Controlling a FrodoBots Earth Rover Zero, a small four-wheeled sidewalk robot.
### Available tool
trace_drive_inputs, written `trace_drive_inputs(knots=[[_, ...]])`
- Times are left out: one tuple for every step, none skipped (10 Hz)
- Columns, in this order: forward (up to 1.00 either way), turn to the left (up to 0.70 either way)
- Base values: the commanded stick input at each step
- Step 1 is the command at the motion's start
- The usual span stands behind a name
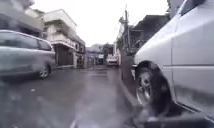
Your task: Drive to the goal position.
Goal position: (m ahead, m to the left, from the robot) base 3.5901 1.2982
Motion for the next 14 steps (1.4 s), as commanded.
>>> trace_drive_inputs(knots=[[1.0,0.0],[1.0,0.0],[1.0,0.0],[1.0,0.0],[1.0,0.0],[1.0,0.0],[1.0,0.0],[1.0,0.0],[1.0,0.0],[1.0,0.0],[1.0,0.0],[1.0,0.0],[1.0,0.0],[1.0,0.0]])
